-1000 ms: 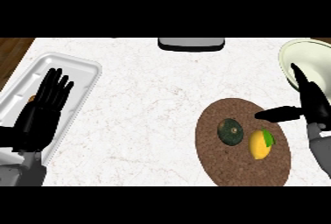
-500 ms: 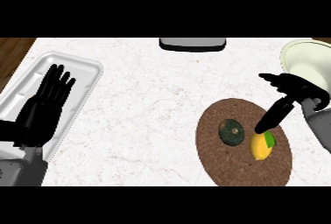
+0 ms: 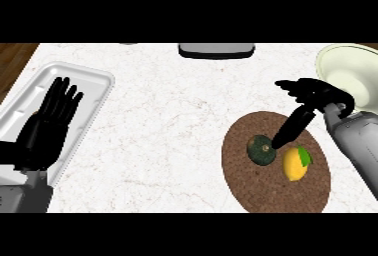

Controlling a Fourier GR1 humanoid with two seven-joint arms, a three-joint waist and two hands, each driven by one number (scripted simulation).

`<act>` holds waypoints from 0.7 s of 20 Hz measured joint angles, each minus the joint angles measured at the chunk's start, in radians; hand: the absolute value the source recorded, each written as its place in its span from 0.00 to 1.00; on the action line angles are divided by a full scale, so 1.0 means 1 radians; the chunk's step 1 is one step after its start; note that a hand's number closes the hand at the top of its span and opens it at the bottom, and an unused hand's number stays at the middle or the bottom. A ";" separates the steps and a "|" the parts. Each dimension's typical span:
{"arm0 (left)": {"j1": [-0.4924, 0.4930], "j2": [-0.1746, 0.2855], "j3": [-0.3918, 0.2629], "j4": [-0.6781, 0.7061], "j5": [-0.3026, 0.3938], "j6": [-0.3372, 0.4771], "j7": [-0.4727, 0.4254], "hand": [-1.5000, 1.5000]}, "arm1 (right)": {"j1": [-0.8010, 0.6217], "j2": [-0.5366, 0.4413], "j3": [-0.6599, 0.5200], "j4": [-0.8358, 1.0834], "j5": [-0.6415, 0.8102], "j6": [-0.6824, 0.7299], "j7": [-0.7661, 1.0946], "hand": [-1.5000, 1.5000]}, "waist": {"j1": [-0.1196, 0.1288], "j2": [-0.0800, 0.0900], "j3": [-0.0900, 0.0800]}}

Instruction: Pick the squash from the placemat and place it in the bowl

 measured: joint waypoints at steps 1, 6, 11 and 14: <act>0.009 -0.007 -0.003 0.001 -0.006 -0.002 -0.008 0.50 | 0.001 0.003 -0.001 -0.006 -0.005 -0.002 0.007 0.00 | -0.001 0.000 0.000; 0.020 0.003 0.024 -0.021 0.002 -0.017 0.013 0.50 | 0.077 0.016 0.023 -0.092 0.014 -0.030 0.023 0.00 | -0.007 -0.002 0.000; 0.013 -0.007 0.035 -0.023 -0.001 -0.025 0.023 0.50 | 0.148 0.016 0.046 -0.143 0.128 -0.062 -0.008 0.00 | -0.007 -0.001 0.001; 0.004 -0.020 0.036 -0.019 -0.018 -0.024 0.022 0.50 | 0.173 0.042 0.053 -0.160 0.195 -0.084 -0.019 0.00 | -0.006 0.000 0.001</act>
